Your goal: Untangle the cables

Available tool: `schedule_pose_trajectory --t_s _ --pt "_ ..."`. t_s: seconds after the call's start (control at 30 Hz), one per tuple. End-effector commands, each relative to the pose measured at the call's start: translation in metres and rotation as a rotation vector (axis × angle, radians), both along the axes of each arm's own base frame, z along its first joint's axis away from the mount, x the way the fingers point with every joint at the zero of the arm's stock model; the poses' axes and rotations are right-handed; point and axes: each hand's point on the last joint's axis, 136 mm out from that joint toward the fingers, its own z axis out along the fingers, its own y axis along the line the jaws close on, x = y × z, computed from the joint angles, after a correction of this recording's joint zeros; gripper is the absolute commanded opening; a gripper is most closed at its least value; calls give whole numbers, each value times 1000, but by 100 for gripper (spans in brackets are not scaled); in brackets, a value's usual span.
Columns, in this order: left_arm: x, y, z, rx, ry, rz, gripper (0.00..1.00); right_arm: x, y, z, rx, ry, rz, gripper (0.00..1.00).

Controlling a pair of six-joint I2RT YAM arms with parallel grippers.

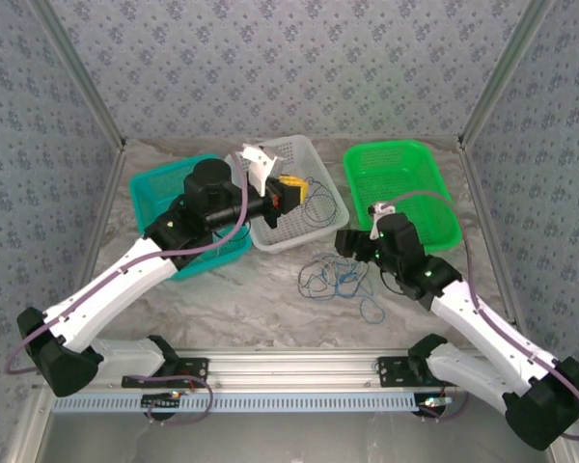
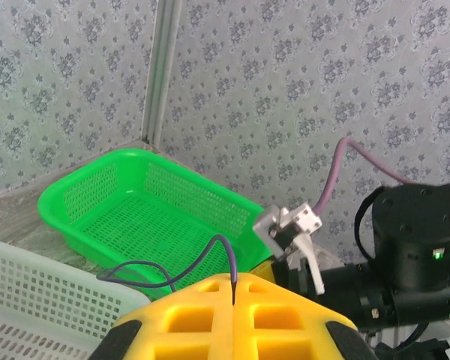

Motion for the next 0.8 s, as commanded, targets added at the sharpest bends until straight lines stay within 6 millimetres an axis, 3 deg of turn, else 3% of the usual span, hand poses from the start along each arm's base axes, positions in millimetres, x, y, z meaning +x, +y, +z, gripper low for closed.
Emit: schedule_pose_trajectory --t_s 0.0,0.33,0.77 --pt "-4 5 4 1 -34 -14 0 0 2 9 34 -9 74 81" --pt "-13 3 8 -28 -42 -61 0 23 14 32 163 -58 144 85" --pt "-18 2 10 -55 -54 -86 0 47 38 35 279 -48 188 84"
